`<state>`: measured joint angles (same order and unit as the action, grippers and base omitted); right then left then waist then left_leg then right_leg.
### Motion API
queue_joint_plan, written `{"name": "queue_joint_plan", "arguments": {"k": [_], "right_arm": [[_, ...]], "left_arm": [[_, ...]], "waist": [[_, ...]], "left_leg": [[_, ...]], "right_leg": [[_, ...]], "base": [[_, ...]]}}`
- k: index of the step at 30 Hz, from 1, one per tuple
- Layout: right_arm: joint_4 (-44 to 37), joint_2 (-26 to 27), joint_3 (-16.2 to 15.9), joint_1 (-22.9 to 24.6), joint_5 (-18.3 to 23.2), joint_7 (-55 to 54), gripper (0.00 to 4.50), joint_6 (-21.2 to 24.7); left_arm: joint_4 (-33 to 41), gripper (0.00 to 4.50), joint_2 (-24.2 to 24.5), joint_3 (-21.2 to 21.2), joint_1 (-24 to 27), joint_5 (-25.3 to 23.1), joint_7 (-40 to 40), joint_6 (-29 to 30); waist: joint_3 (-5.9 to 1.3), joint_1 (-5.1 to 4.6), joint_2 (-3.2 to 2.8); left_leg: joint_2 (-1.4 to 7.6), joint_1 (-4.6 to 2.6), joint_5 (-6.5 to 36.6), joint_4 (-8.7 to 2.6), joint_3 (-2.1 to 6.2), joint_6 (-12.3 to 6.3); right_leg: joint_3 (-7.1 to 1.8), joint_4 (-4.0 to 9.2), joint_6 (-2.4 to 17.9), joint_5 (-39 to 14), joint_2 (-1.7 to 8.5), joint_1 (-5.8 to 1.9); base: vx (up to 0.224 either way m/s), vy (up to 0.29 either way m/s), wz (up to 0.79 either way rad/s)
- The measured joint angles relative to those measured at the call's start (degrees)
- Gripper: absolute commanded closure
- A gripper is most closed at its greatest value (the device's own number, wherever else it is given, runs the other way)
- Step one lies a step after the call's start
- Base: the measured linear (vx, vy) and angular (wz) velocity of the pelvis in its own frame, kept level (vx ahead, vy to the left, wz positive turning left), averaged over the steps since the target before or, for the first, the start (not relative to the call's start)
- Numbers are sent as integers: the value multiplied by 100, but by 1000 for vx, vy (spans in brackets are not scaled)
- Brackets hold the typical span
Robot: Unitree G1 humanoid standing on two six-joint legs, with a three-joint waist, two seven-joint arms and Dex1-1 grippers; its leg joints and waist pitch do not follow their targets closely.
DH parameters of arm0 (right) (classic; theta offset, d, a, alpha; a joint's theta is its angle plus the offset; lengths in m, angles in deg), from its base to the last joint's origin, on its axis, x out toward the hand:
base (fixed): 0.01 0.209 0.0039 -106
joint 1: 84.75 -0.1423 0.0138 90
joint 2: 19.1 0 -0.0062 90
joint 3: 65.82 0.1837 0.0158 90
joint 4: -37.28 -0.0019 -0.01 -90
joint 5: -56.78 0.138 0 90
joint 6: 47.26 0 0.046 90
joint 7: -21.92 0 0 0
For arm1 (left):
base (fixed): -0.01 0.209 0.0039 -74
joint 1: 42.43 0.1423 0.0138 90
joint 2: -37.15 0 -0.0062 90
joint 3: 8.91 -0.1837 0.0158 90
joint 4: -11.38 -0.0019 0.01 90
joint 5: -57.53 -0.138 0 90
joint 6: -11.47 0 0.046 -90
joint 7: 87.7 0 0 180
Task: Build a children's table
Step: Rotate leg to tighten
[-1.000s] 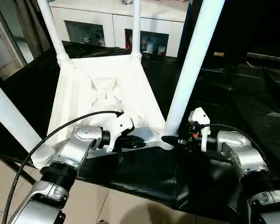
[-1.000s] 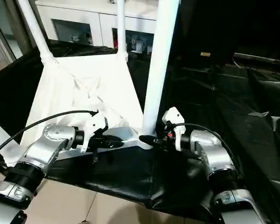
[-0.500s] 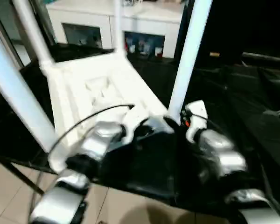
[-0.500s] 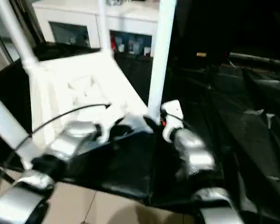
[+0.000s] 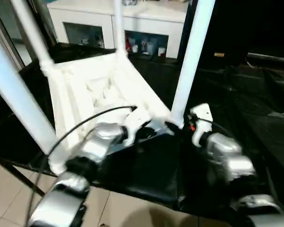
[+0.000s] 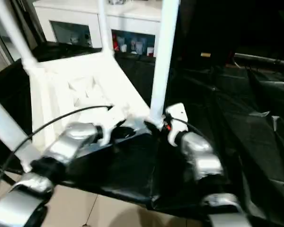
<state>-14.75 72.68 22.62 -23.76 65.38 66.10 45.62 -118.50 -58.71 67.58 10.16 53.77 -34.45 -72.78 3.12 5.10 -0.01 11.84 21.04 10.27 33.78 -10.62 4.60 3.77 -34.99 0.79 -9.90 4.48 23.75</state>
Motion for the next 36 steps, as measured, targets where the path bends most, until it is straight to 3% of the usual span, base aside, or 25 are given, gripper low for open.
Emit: {"name": "queue_joint_plan", "arguments": {"k": [7, 12, 13, 25, 29, 36], "right_arm": [[-248, -443, -333, 24, 52, 1197, 27, 172], [-319, -696, -398, 26, 71, 1714, 27, 195], [-320, -731, -413, 28, 71, 1783, 54, 195], [-362, -727, -520, 75, 83, 2070, 153, 199], [-297, -595, -461, 76, 54, 1704, 176, 193], [142, 157, 47, -98, -34, -447, 181, 143]], "left_arm": [[518, 450, 373, -69, 339, 214, 883, -62], [835, 450, 548, -79, 544, 331, 1231, 15], [880, 450, 575, -79, 568, 348, 1282, 23], [1044, 450, 673, -78, 659, 413, 1414, 152], [958, 450, 637, -76, 618, 394, 1186, 153], [227, 450, 121, -17, 122, 128, 28, 162]], "waist": [[1, 33, 0], [1, 22, 1], [1, 20, 1], [3, 6, 4], [3, -1, 5], [6, -73, 14]], "left_leg": [[0, 6, 0, 2, -4, 0], [1, 5, 0, 0, -5, 0], [1, 6, 0, 0, -5, 0], [0, 8, 0, 1, -6, 0], [0, 4, 0, 1, -6, 0], [0, -4, 0, 3, -3, 1]], "right_leg": [[-1, 1, -1, -1, 5, 1], [1, -1, -2, -2, 4, 4], [1, -1, -2, -2, 4, 5], [-1, -1, -5, -4, 4, 8], [-1, -1, -4, -3, 4, 6], [-1, -4, -24, -14, 2, 5]], "base": [[0, 0, 0], [0, 0, 0], [0, 0, 0], [0, 0, 0], [0, 0, 0], [0, 0, 0]]}}
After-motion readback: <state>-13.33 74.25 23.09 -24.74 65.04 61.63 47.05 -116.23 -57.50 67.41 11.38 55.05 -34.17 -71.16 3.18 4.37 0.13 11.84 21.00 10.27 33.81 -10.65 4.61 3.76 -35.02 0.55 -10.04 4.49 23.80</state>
